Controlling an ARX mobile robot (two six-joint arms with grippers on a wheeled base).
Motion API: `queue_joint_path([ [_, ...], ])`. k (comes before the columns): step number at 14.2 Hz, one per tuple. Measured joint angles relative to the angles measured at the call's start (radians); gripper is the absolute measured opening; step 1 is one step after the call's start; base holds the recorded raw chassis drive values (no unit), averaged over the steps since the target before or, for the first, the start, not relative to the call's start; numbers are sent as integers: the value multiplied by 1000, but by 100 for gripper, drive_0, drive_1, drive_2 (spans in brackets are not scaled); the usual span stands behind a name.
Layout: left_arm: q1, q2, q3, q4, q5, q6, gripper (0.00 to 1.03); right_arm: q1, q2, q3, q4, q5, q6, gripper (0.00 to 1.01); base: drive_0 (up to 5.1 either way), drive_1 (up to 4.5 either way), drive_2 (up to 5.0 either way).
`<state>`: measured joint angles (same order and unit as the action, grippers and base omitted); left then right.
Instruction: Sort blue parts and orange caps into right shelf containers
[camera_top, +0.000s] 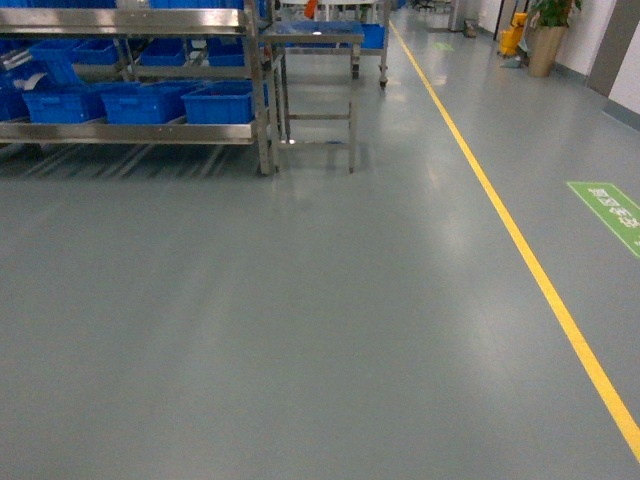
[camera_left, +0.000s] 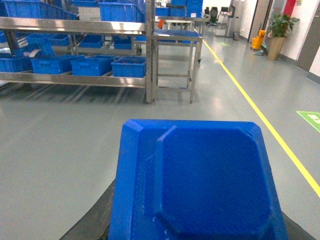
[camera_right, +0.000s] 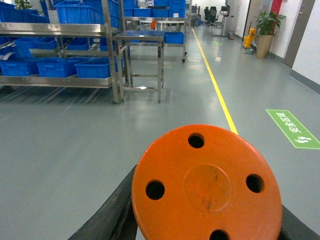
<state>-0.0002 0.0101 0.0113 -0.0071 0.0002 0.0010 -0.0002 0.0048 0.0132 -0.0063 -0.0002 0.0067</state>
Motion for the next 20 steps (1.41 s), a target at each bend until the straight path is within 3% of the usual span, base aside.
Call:
queue_joint_path([
  [20, 0, 0, 0, 2, 0, 0, 41, 0, 0, 0, 2, 0, 0, 45, 0, 419, -420],
])
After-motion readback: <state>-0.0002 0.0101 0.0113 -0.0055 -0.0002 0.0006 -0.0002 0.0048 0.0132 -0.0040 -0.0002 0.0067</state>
